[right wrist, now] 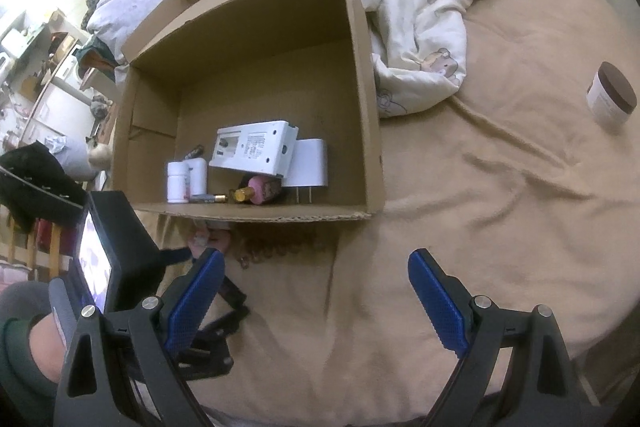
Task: Organize rigid objects
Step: 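Grasp the black battery tube with the left tool, then grasp the brown comb with the right tool while the left tool holds the black tube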
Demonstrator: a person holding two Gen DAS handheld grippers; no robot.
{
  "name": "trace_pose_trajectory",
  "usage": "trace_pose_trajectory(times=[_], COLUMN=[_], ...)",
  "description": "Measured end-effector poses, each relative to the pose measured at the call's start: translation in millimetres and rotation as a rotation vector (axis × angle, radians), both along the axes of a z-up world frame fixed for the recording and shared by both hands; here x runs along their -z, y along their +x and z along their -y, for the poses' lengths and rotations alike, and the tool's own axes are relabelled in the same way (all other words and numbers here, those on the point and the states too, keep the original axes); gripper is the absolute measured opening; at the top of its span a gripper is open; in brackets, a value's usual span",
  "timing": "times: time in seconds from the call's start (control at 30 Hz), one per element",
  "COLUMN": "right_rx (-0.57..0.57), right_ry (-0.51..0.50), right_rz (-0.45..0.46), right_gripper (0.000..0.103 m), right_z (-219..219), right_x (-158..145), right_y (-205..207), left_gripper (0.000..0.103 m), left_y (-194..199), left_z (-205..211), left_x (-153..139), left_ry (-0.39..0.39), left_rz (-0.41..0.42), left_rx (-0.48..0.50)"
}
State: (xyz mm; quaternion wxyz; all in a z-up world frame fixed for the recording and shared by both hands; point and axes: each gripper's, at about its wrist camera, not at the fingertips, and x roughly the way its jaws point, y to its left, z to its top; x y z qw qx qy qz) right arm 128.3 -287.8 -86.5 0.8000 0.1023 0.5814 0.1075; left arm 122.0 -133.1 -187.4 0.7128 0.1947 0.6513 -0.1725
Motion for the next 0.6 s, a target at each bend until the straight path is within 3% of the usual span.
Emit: trace_pose_trajectory(times=[0.17,0.23,0.4,0.6], right_rx=[0.026,0.033,0.031,0.026], right_ry=[0.008,0.013,0.001,-0.007], right_rz=[0.011,0.011,0.014,0.007], right_gripper=[0.099,0.099,0.099,0.099], right_z=[5.9,7.2,5.2,4.7], right_x=[-1.6,-2.2,-2.2,0.1], right_y=[1.4,2.8,4.7,5.9], left_gripper=[0.086,0.079,0.079,0.079], left_y=[5.1,5.6,6.4,0.6], left_z=[-4.9,-6.9,-15.9,-44.2], left_x=[9.8,9.3,6.9,-20.2], left_ry=[-0.017,-0.03,-0.023,-0.018], left_rz=[-0.03,-0.041,-0.044,-0.063], left_rx=[-0.035,-0.044,-0.049,-0.147])
